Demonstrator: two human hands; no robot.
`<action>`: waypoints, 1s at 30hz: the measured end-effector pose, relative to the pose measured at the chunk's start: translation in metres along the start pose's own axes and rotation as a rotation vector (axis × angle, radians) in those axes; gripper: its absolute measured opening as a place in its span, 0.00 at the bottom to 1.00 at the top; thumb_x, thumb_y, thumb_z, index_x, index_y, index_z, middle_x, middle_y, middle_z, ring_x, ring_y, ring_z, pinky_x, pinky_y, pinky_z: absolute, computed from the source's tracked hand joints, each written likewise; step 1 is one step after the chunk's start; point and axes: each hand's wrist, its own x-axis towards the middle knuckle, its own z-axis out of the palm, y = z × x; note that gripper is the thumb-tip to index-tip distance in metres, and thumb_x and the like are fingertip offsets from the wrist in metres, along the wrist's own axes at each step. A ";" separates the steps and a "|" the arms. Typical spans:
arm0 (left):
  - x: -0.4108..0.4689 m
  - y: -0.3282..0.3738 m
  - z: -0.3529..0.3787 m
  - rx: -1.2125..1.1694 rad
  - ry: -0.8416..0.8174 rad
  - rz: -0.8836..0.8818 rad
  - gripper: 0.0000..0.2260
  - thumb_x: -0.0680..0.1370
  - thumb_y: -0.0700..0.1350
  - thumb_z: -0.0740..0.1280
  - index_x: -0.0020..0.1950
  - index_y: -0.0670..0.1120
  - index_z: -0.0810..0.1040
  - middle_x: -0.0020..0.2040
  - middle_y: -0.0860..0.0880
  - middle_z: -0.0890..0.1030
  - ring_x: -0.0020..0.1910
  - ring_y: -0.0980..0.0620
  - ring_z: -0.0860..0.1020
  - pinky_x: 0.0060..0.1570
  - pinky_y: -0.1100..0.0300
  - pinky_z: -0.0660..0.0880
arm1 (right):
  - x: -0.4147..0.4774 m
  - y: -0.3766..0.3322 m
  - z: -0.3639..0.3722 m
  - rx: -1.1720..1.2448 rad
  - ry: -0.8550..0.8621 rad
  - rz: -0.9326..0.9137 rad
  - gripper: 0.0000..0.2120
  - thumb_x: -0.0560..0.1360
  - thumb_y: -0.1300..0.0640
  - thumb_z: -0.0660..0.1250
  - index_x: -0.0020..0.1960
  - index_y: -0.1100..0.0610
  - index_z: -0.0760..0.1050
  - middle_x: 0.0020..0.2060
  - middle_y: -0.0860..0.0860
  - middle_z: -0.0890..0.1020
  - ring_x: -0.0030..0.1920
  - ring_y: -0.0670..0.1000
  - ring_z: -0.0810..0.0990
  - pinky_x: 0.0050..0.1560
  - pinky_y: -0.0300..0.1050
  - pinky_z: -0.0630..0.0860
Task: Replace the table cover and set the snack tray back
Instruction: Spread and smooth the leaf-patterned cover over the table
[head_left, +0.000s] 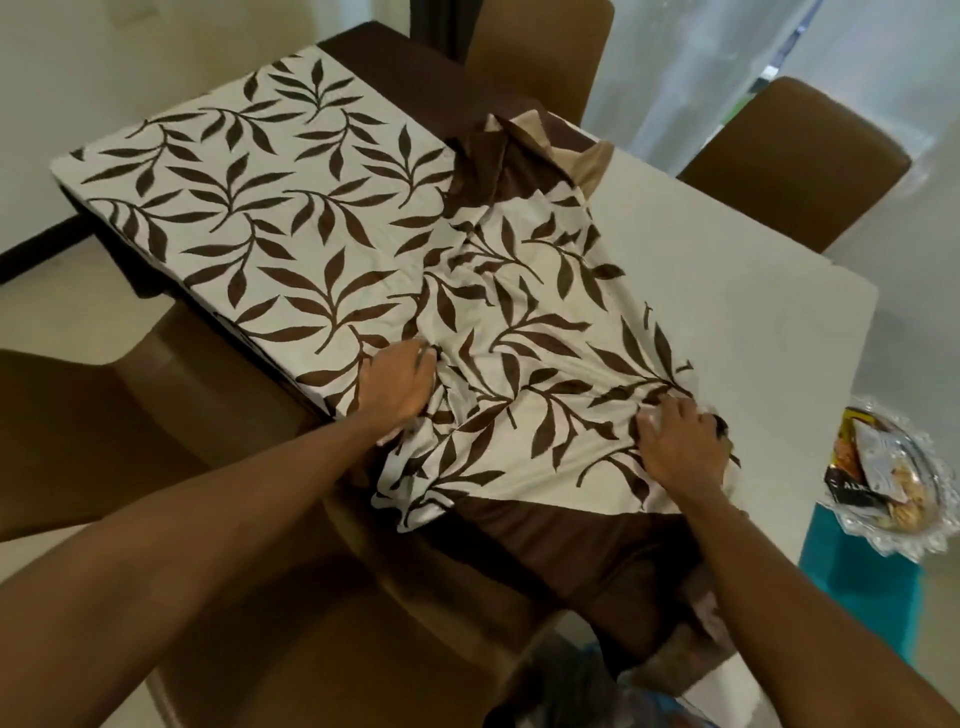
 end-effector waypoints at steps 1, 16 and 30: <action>0.002 0.006 -0.001 -0.016 -0.002 -0.046 0.21 0.81 0.58 0.50 0.60 0.49 0.78 0.55 0.47 0.83 0.56 0.45 0.79 0.62 0.39 0.72 | 0.000 0.014 0.002 -0.010 -0.004 0.037 0.26 0.82 0.37 0.52 0.70 0.54 0.70 0.66 0.57 0.77 0.63 0.65 0.76 0.63 0.66 0.71; 0.013 0.136 0.078 0.243 0.054 0.300 0.18 0.81 0.55 0.61 0.67 0.49 0.77 0.75 0.44 0.69 0.76 0.43 0.62 0.71 0.40 0.66 | 0.110 0.011 -0.013 0.204 0.074 -0.488 0.31 0.80 0.39 0.47 0.72 0.54 0.73 0.70 0.55 0.76 0.67 0.62 0.75 0.60 0.62 0.76; 0.042 0.246 0.181 0.336 -0.049 0.392 0.25 0.80 0.58 0.58 0.72 0.46 0.72 0.77 0.42 0.66 0.78 0.41 0.61 0.75 0.42 0.59 | 0.099 0.148 -0.004 0.138 0.270 -0.092 0.26 0.82 0.38 0.57 0.44 0.55 0.83 0.41 0.52 0.83 0.45 0.57 0.78 0.47 0.54 0.71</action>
